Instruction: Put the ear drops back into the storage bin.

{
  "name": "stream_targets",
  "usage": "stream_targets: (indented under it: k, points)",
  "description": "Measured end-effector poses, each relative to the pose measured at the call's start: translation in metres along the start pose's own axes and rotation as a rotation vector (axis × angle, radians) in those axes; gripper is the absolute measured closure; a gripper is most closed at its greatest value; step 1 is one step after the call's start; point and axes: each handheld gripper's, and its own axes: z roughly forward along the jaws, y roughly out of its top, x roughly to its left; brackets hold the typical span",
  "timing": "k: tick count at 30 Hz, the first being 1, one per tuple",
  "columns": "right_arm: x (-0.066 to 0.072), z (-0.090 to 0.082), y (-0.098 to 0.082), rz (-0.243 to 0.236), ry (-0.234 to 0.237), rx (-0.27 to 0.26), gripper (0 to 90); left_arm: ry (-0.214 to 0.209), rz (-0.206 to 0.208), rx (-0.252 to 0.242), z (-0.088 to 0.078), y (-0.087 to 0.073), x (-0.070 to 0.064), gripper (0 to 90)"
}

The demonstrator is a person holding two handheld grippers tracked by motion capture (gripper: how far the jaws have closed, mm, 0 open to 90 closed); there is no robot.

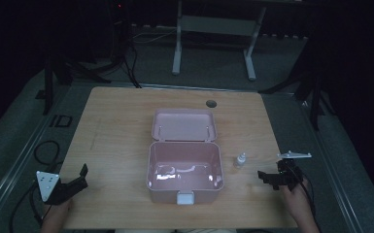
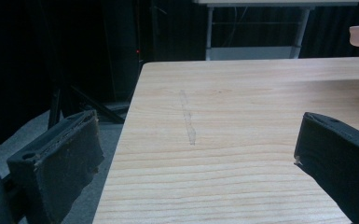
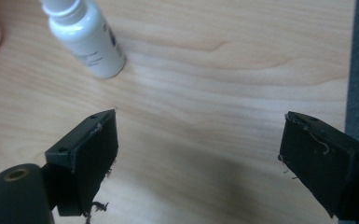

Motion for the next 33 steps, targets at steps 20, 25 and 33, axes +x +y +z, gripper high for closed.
stream_targets:
  k: [20,25,33]
  points:
    - [0.012,0.006,0.007,-0.134,0.054,0.449,10.6,-0.001,0.003,0.001,0.0,0.0,0.0,1.0]
    - [0.015,0.004,0.008,-0.186,0.055,0.54,10.6,-0.001,0.002,0.001,0.0,0.0,0.0,1.0]
    - [0.02,0.001,0.012,-0.234,0.063,0.641,12.5,-0.001,0.001,0.001,0.0,0.0,0.0,1.0]
